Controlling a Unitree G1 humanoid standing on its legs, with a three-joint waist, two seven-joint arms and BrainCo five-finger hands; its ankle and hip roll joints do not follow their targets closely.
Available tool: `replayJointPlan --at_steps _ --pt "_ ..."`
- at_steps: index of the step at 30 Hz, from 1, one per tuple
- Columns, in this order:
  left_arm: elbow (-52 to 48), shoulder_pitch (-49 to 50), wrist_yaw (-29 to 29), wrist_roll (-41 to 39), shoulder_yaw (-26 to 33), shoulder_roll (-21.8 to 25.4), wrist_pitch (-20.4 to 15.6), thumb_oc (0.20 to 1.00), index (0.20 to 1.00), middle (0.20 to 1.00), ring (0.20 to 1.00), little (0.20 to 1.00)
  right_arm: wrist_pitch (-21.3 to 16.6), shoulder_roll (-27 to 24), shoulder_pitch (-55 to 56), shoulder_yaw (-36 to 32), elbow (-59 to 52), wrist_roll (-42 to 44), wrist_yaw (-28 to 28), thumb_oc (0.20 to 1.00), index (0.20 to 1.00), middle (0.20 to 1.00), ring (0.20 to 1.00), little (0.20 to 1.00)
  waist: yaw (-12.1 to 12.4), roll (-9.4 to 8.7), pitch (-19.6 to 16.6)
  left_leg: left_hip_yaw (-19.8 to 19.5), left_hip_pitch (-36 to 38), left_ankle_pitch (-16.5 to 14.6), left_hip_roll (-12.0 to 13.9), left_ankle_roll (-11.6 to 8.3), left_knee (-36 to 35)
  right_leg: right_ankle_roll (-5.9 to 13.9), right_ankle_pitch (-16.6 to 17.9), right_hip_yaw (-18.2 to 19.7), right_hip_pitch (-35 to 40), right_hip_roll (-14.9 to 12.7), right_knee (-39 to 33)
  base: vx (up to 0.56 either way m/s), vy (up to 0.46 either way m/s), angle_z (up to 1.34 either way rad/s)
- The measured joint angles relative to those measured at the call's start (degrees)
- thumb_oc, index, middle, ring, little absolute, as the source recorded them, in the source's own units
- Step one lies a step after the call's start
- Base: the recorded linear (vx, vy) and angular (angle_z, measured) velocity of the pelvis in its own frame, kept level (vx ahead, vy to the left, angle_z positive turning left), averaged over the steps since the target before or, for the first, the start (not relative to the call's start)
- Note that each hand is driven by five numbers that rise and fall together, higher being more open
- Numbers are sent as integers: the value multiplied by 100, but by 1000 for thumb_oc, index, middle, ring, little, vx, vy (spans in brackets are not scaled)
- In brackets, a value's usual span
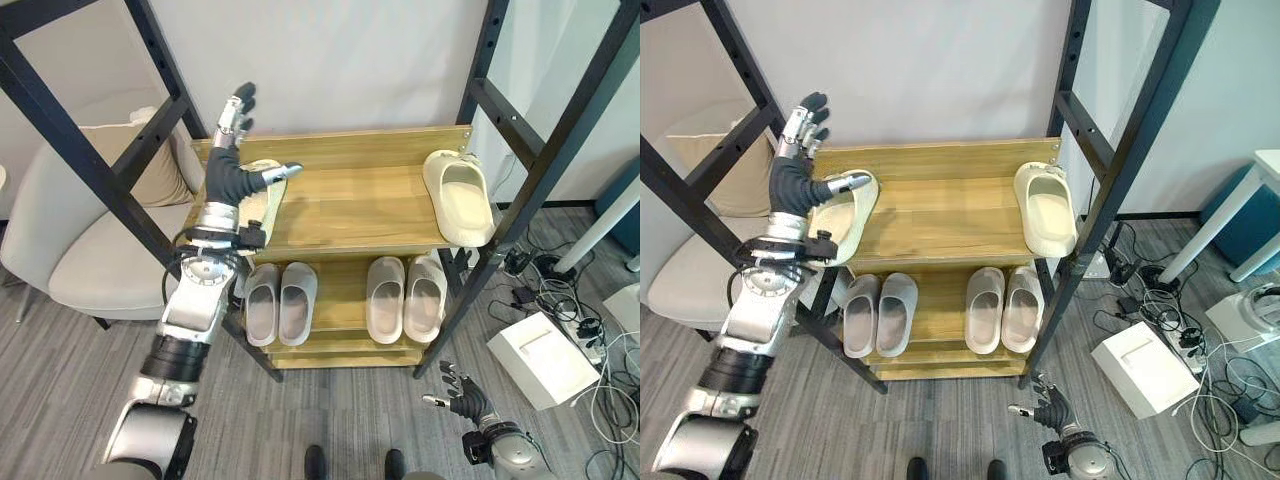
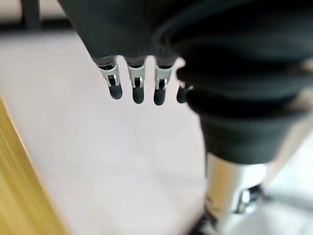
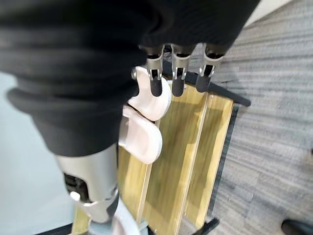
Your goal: Arrange the slippers neatly on the shoe rack.
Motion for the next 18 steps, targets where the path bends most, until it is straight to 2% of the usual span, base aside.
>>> replayJointPlan --at_steps 3,7,10,16,18 --pt "257 -311 505 962 -537 267 133 1000 1000 1000 1000 1000 -20 -19 -100 36 -20 0 4 1000 1000 1000 1000 1000 -43 1 0 56 22 0 -25 0 -1 -7 17 38 -4 -27 -20 25 2 -9" --pt "931 -726 884 1679 -876 484 500 1000 1000 1000 1000 1000 -25 -48 -78 204 -26 6 9 1000 1000 1000 1000 1000 -178 12 6 82 57 -7 -3 -9 -5 -23 28 59 18 -11 -21 26 0 -5" --pt "1668 -1048 1037 2201 -1292 683 790 1000 1000 1000 1000 1000 -94 -96 -46 207 -28 8 10 1000 1000 1000 1000 1000 -184 41 -7 172 35 -59 10 -80 -37 4 19 157 -46 -1 -22 17 -4 -12" --pt "2183 -1105 1125 2289 -1324 806 1084 1000 1000 1000 1000 1000 -133 -112 6 250 -30 14 11 1000 1000 1000 1000 1000 -217 68 -26 215 -95 -9 11 -10 -13 -79 112 179 -194 -4 -21 15 -7 -5" --pt "2180 -1131 1132 2287 -1331 1009 1095 1000 1000 1000 1000 1000 -145 -112 -2 329 -3 31 10 1000 1000 1000 1000 1000 -230 68 -26 217 -103 -9 15 -11 -28 -79 111 181 -203 -3 -24 21 -9 0"
